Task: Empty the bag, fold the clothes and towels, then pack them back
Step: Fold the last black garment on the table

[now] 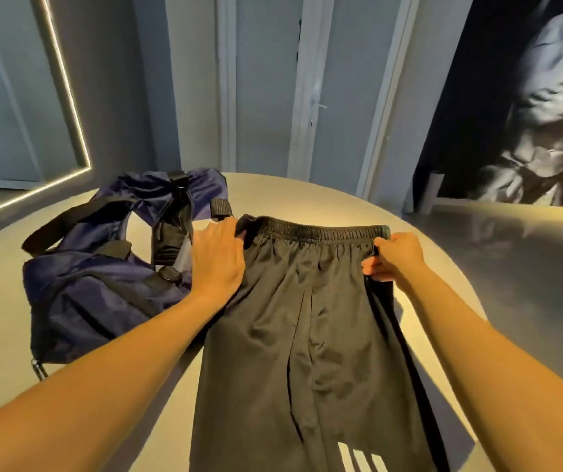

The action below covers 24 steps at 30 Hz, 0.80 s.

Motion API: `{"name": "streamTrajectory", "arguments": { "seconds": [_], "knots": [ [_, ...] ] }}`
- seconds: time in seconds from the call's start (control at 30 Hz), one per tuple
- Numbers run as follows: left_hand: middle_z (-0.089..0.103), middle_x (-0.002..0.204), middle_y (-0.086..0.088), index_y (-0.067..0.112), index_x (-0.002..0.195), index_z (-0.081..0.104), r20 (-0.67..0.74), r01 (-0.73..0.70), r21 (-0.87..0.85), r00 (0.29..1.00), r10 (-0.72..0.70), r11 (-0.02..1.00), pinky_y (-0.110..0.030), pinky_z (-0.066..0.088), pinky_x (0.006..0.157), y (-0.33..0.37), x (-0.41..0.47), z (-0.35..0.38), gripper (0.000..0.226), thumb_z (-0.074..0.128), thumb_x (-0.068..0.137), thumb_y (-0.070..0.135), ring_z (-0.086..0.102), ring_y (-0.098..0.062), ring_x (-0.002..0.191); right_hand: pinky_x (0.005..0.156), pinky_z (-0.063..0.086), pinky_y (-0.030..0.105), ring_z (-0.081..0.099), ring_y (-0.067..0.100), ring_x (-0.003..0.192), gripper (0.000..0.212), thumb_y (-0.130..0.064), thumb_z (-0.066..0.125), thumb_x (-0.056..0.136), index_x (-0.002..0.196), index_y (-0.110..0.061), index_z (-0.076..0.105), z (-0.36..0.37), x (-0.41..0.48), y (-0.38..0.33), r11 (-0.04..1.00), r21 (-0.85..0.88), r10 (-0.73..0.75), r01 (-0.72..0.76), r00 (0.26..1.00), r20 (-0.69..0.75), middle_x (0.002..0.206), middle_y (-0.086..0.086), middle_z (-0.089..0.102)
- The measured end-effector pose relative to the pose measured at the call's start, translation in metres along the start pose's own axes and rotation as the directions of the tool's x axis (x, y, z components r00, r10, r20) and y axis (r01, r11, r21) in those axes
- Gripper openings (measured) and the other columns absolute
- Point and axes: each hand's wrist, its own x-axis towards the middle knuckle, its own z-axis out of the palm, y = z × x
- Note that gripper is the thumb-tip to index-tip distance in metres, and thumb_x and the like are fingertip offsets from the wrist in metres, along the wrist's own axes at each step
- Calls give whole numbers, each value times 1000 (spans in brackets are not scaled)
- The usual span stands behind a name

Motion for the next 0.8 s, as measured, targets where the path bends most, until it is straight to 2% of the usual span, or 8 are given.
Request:
{"name": "streamTrajectory", "arguments": {
  "seconds": [0.1,0.2,0.37,0.43,0.53,0.6,0.73,0.8],
  "knots": [
    [57,82,-19,5,95,57,37,-121,70,992,119,990,-44,31,68,-11,9,13,7,62,96,9,50,-41,74,67,63,52,75,39,70,20,-17,45,103,106,-5,60,20,18,25,999,48,9,-7,1000,-30,77,23,74],
    [56,80,-20,6,92,57,76,-235,132,971,227,963,-40,20,69,-24,23,23,10,66,94,9,49,-40,73,74,62,56,75,38,71,19,-20,47,102,104,-6,59,35,32,43,999,41,-32,34,998,-48,85,24,73],
    [61,81,-17,10,88,59,238,-323,288,936,259,902,-44,30,70,-60,52,46,22,59,100,28,53,-39,78,67,60,40,73,41,89,19,-15,47,107,117,-3,55,48,52,42,986,167,-27,15,997,69,104,29,69],
    [63,83,-17,11,89,61,286,-329,300,926,244,896,-43,28,70,-68,58,51,26,56,101,33,54,-39,81,71,60,43,71,39,87,21,-16,46,108,120,-2,54,49,56,34,981,193,-25,-2,990,138,106,30,68],
    [59,82,-17,10,86,58,257,-210,120,951,174,970,-44,33,67,-71,65,47,28,54,103,33,53,-40,80,86,60,49,72,35,85,25,-19,43,109,124,-3,55,46,58,16,981,189,-74,39,980,184,103,29,71],
    [57,78,-12,11,82,55,215,-100,-45,971,107,994,-45,37,64,-65,72,38,30,54,104,32,53,-39,77,85,61,49,73,36,86,25,-20,43,109,123,-5,57,39,57,-1,977,193,-128,92,975,182,100,28,72],
    [52,65,-3,19,70,52,254,166,-286,963,-93,944,-38,35,63,-43,92,5,36,58,103,31,47,-21,63,84,60,53,72,44,91,22,-15,45,108,88,-12,53,21,42,-33,960,229,-199,161,968,155,97,32,70],
    [49,61,2,19,67,51,271,213,-404,957,-106,890,-33,34,65,-31,96,-18,36,60,102,24,42,-12,58,87,59,55,71,45,96,23,-11,44,107,86,-12,51,10,31,-46,945,276,-223,174,962,157,104,33,68]
  ]
}}
